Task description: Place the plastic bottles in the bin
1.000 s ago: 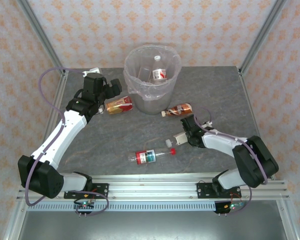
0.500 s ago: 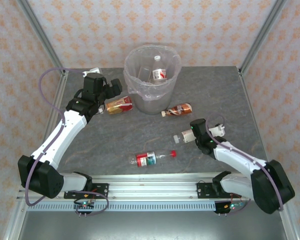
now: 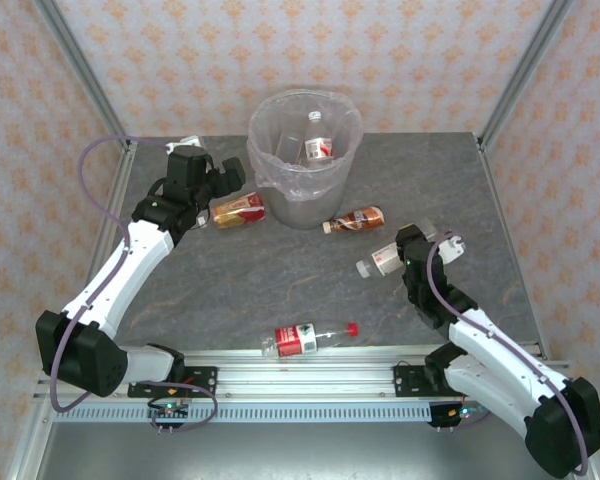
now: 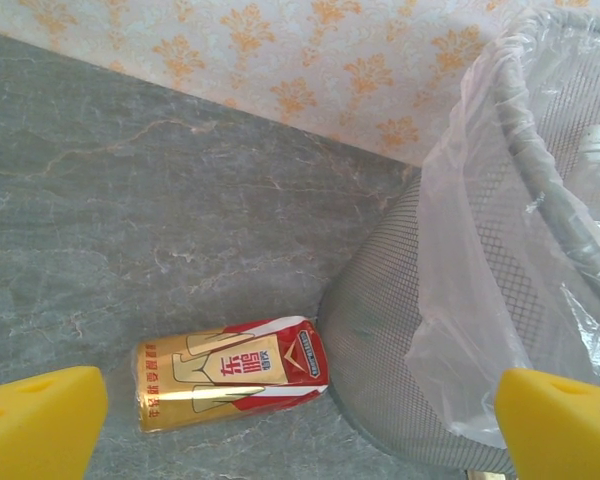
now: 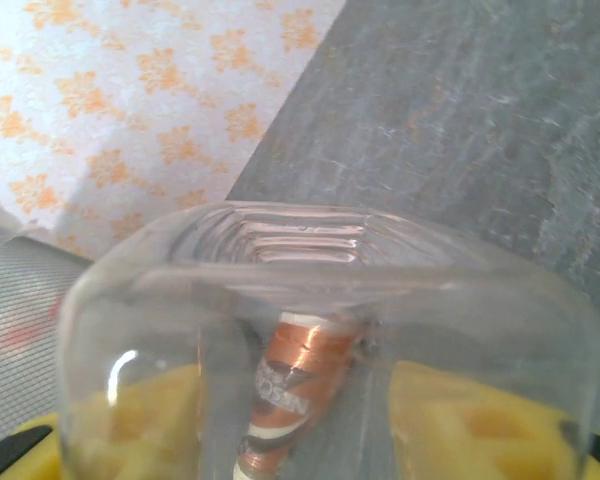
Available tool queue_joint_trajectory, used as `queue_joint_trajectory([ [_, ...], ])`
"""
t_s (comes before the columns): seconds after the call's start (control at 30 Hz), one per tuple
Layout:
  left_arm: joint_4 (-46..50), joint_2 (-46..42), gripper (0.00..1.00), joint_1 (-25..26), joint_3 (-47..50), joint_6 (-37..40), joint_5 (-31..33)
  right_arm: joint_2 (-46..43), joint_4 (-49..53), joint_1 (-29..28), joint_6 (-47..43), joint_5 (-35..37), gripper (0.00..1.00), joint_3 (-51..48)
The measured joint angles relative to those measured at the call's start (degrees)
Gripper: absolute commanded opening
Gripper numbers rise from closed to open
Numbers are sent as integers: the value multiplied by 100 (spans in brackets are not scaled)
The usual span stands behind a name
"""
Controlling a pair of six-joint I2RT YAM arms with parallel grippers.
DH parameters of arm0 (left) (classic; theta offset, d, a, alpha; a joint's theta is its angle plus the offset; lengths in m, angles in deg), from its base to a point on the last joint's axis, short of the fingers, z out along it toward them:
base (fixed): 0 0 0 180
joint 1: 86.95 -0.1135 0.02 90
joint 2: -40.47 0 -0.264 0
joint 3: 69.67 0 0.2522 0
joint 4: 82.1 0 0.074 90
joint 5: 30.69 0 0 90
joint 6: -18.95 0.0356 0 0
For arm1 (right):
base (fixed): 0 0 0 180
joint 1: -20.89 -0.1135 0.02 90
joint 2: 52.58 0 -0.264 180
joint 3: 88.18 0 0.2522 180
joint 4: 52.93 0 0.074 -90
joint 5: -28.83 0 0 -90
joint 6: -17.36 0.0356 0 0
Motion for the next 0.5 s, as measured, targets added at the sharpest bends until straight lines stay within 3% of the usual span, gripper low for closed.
queue_joint_trajectory([
  [0.3,22,-459,100,2,728,17,-732,68,-393,2,-1117,-960,34,358],
  [0.5,-52,-852,100,341,1438,166,-916,562,-522,2,-1606,-1576,35,1519],
])
